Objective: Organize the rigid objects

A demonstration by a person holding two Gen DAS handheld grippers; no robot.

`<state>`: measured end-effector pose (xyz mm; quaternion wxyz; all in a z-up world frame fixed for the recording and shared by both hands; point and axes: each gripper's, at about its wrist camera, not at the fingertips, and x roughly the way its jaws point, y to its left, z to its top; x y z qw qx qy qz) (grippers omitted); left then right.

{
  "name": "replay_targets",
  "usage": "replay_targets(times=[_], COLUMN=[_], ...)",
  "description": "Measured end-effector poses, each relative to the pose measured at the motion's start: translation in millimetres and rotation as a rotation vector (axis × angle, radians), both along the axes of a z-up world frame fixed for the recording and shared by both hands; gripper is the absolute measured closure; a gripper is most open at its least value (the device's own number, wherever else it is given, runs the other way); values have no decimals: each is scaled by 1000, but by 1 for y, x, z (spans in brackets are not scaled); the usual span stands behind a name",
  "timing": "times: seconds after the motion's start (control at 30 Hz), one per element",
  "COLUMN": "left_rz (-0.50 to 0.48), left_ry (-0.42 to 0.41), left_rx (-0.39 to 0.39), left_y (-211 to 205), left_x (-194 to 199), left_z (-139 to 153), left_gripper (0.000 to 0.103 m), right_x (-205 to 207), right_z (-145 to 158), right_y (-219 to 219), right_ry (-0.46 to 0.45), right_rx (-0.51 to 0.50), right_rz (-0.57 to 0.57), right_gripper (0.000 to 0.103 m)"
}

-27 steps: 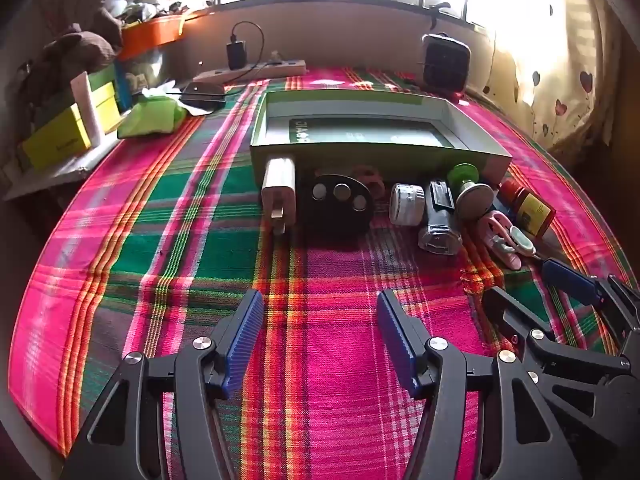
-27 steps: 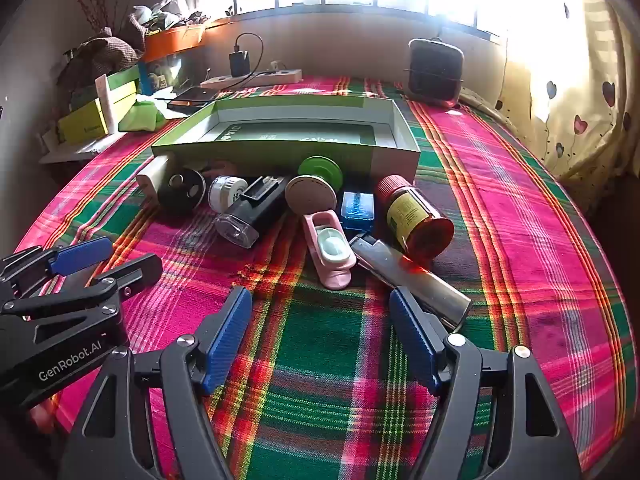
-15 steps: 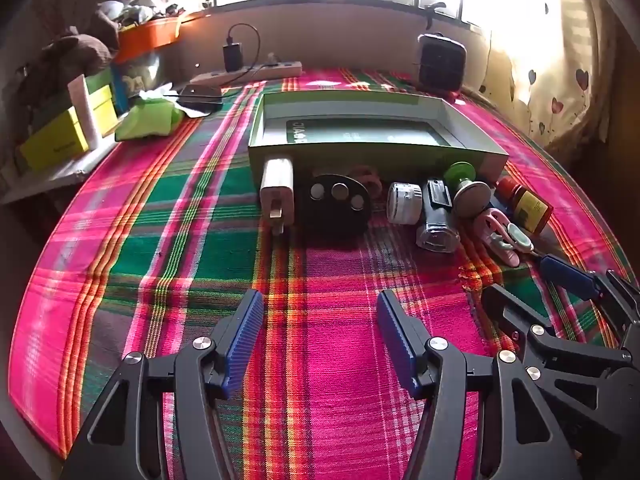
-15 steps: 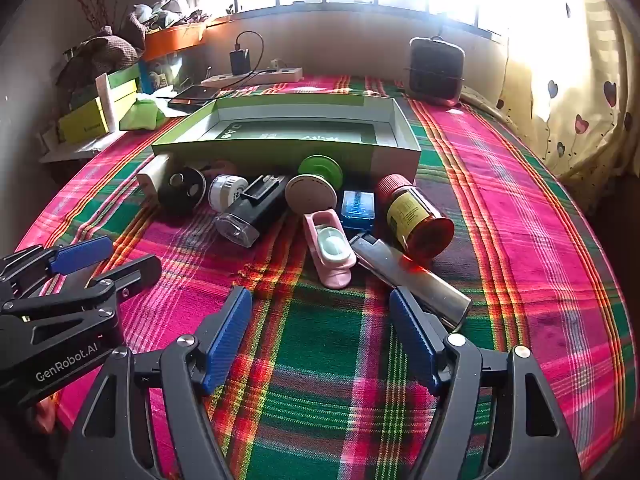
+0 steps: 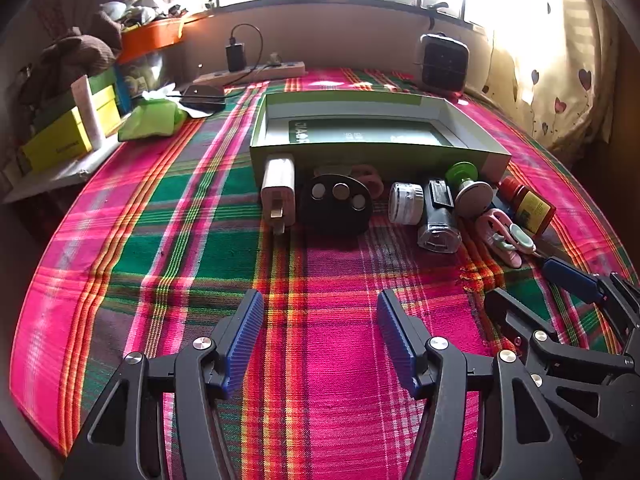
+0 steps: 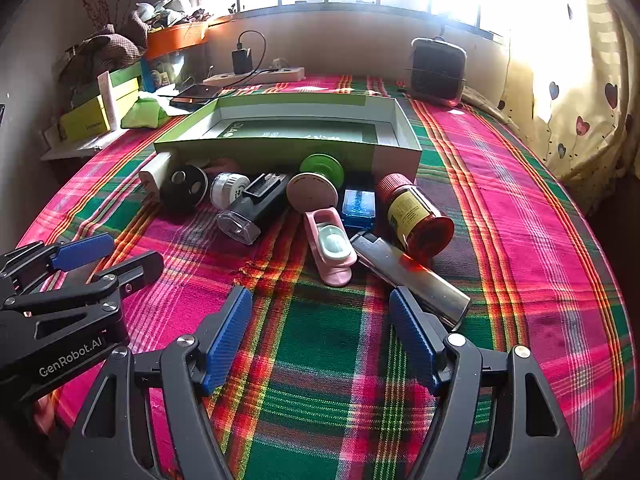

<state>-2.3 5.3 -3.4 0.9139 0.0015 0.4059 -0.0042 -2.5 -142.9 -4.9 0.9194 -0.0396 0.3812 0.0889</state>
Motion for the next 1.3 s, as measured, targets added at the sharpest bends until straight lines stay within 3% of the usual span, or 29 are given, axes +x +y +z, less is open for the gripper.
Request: replay_targets(times=[1.3], left_rz=[1], left_ry=[2], left_rx=[4], left_y=[3], left_x=[-1], left_z=[1], left_gripper=[45], right_x=[-1], right_z=[0], right_y=[0], right_ry=[0], right_rx=[-1], right_rz=[1], right_gripper=[31])
